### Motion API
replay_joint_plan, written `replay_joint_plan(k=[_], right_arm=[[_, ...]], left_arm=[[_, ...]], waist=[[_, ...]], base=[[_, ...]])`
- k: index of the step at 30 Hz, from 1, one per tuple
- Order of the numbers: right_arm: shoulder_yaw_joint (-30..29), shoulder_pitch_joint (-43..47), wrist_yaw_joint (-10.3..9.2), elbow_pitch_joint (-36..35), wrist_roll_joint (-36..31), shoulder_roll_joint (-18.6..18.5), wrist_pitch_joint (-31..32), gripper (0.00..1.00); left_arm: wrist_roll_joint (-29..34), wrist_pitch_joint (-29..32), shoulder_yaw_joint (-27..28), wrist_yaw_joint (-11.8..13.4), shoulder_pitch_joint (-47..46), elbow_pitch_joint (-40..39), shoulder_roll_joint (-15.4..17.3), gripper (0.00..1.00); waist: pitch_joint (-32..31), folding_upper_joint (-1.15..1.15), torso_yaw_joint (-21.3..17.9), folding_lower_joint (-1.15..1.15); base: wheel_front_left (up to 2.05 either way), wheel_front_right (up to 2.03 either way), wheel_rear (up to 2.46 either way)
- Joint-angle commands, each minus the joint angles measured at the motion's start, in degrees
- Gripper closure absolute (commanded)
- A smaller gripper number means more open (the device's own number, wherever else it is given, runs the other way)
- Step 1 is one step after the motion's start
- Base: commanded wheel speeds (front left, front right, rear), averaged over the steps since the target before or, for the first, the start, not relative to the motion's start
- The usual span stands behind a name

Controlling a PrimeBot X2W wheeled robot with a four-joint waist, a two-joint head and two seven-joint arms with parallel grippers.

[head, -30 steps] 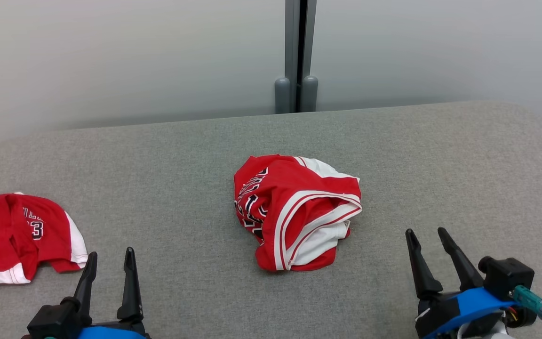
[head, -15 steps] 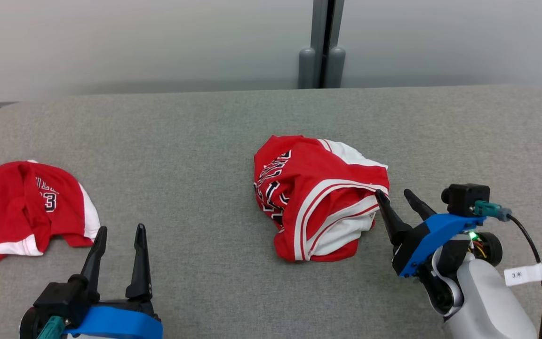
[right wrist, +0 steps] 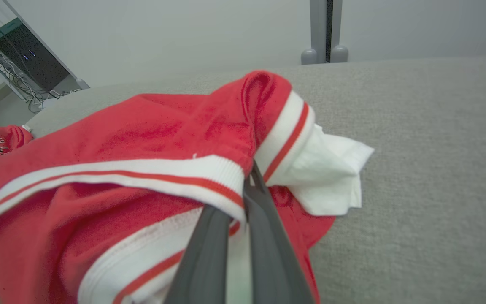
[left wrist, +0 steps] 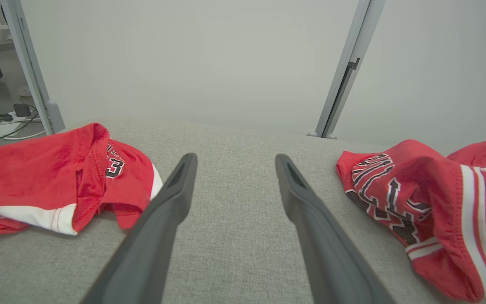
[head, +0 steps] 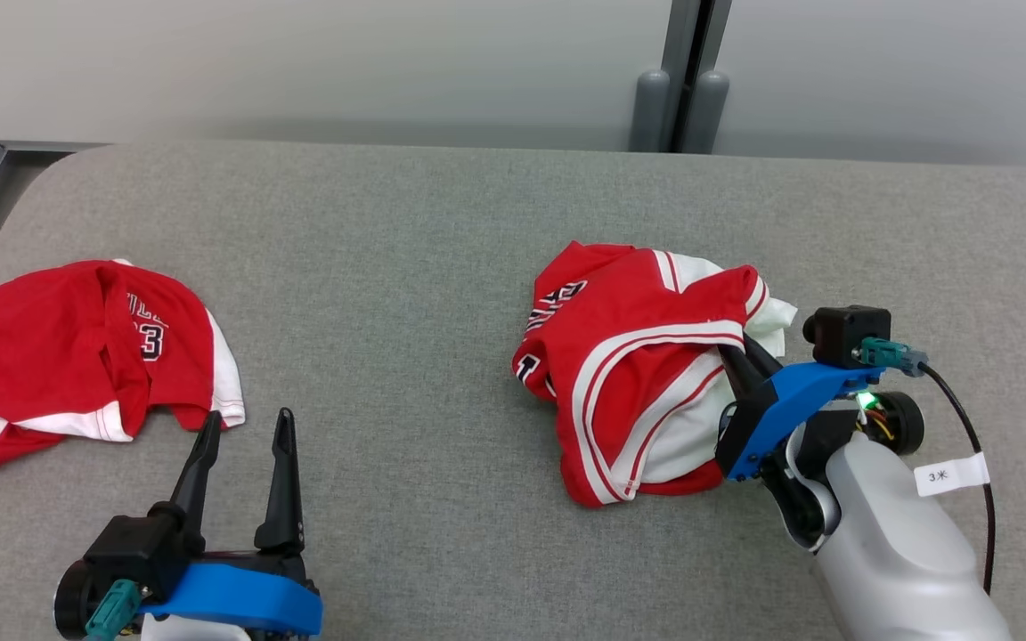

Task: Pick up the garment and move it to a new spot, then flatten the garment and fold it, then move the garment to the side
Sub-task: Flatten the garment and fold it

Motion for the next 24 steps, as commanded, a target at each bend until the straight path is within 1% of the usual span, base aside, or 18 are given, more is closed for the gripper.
replay_joint_plan(k=[1, 3, 6, 10, 14, 17, 19, 24], right_arm=[[0.49, -1.44, 0.05, -0.62, -0.91, -0.26, -1.18, 1.00], [1.46, -2.22, 0.05, -2.28, -1.62, -0.25, -1.82, 1.00], [4.23, -3.96, 0.05, -7.37, -0.95, -0.24, -0.88, 1.00], [9.37, -8.38, 0.05, -17.27, 0.09, -0.24, 2.90, 1.00], [13.15, -14.13, 0.05, -25.32, 1.62, -0.26, 7.04, 1.00], [14.56, -19.26, 0.05, -29.78, 3.14, -0.23, 8.50, 1.00], [14.92, -22.75, 0.05, -32.14, 4.08, -0.21, 8.32, 1.00], [14.37, -29.59, 0.04, -35.44, 6.14, -0.21, 7.18, 1.00]], left_arm=[[-0.07, -0.29, -0.08, 0.21, -0.15, 0.14, -0.01, 0.00], [-0.32, -0.39, 0.16, 0.36, 0.47, 0.20, 0.09, 0.00], [-0.37, -0.57, 0.51, 0.65, 1.02, -0.06, 0.36, 0.00], [-0.59, -0.74, 1.18, 1.03, 1.09, -0.80, 0.76, 0.00], [-0.80, -0.88, 1.61, 1.37, 1.46, -1.43, 1.14, 0.00], [-0.68, -1.02, 1.56, 1.53, 1.60, -1.86, 1.40, 0.00], [-0.59, -1.07, 1.47, 1.62, 1.61, -2.03, 1.48, 0.00], [-0.50, -1.02, 1.08, 1.47, 1.71, -2.05, 1.59, 0.00]], waist=[[-0.82, 0.00, -0.29, -0.01], [-1.74, 0.00, -0.65, -0.01], [-2.83, 0.00, -1.39, -0.01], [-3.30, 0.00, -2.64, -0.01], [-3.25, 0.00, -3.77, -0.01], [-3.13, 0.00, -4.12, -0.01], [-3.14, 0.00, -4.16, -0.01], [-3.43, 0.00, -3.90, -0.01]], base=[[0.00, 0.00, 0.00], [0.00, 0.00, 0.00], [0.00, 0.00, 0.00], [0.00, 0.00, 0.00], [0.00, 0.00, 0.00], [0.00, 0.00, 0.00], [0.00, 0.00, 0.00], [0.00, 0.00, 0.00]])
